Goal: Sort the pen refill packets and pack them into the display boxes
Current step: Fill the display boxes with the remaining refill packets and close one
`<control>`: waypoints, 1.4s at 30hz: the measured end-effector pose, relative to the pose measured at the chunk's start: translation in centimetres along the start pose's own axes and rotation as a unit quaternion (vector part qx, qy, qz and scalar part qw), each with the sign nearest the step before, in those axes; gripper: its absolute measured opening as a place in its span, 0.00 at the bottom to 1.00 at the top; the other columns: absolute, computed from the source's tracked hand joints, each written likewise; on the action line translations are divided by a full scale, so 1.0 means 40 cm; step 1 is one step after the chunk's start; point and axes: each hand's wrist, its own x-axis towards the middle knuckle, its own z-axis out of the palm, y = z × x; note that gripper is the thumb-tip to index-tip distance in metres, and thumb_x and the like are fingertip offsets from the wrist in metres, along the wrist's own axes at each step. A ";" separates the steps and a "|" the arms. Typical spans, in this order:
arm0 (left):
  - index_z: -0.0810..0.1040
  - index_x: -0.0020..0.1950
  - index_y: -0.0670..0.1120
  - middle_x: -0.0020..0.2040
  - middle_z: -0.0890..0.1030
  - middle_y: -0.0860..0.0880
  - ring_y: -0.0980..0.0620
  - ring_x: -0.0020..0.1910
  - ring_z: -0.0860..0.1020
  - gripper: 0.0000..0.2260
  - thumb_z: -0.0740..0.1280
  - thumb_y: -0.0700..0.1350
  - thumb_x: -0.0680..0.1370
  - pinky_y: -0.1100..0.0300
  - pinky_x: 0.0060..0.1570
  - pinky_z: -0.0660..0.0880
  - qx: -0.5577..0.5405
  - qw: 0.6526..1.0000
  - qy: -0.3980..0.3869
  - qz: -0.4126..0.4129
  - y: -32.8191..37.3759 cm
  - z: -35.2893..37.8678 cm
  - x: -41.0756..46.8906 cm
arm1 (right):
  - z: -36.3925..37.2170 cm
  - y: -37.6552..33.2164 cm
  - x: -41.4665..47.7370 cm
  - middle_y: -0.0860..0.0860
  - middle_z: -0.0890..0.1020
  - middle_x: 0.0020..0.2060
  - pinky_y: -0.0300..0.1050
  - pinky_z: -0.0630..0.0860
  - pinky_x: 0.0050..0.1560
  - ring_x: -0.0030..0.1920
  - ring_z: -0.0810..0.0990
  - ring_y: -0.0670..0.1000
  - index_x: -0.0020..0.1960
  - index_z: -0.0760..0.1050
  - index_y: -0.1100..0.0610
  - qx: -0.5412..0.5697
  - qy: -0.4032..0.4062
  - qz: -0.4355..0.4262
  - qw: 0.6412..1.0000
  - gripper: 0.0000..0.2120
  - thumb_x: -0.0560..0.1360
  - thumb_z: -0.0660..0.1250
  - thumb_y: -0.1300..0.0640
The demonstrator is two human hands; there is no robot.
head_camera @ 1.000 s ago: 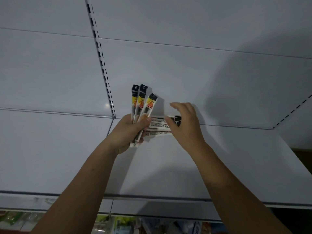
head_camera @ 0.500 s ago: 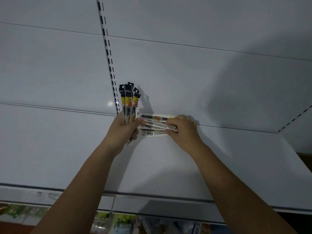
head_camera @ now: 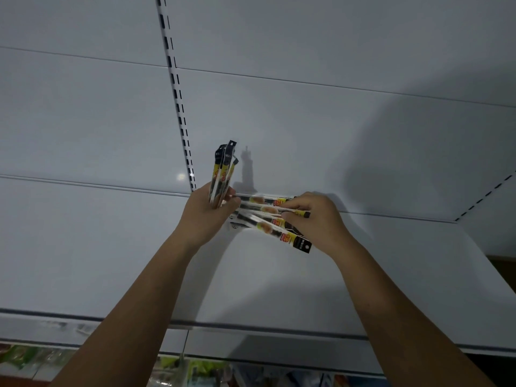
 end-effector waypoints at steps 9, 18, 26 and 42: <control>0.84 0.45 0.52 0.29 0.80 0.57 0.60 0.28 0.76 0.05 0.74 0.51 0.79 0.69 0.30 0.70 0.008 0.997 -0.080 0.003 0.055 0.020 -0.026 | -0.095 -0.066 -0.028 0.45 0.87 0.47 0.39 0.82 0.51 0.49 0.85 0.43 0.54 0.86 0.48 0.151 0.045 0.027 0.987 0.14 0.70 0.82 0.58; 0.78 0.41 0.43 0.28 0.72 0.47 0.52 0.26 0.68 0.15 0.71 0.52 0.82 0.63 0.26 0.66 -0.084 0.992 -0.065 -0.071 0.124 0.039 -0.129 | 0.056 -0.150 -0.060 0.61 0.86 0.50 0.59 0.83 0.57 0.53 0.86 0.61 0.51 0.84 0.59 0.554 0.021 0.146 0.819 0.15 0.85 0.62 0.52; 0.76 0.53 0.46 0.40 0.75 0.48 0.47 0.31 0.72 0.11 0.68 0.54 0.83 0.51 0.37 0.73 -0.112 0.982 0.086 -0.126 0.088 -0.112 -0.271 | 0.150 -0.238 -0.084 0.56 0.77 0.38 0.60 0.84 0.49 0.38 0.84 0.60 0.54 0.74 0.59 0.595 -0.147 0.141 0.777 0.09 0.86 0.59 0.55; 0.69 0.46 0.46 0.35 0.68 0.49 0.49 0.28 0.65 0.16 0.68 0.56 0.83 0.56 0.29 0.64 -0.184 0.933 0.281 -0.129 -0.079 -0.696 -0.686 | 0.623 -0.704 -0.336 0.52 0.71 0.31 0.43 0.63 0.28 0.25 0.62 0.51 0.54 0.77 0.56 0.387 -0.349 -0.008 0.854 0.15 0.87 0.56 0.48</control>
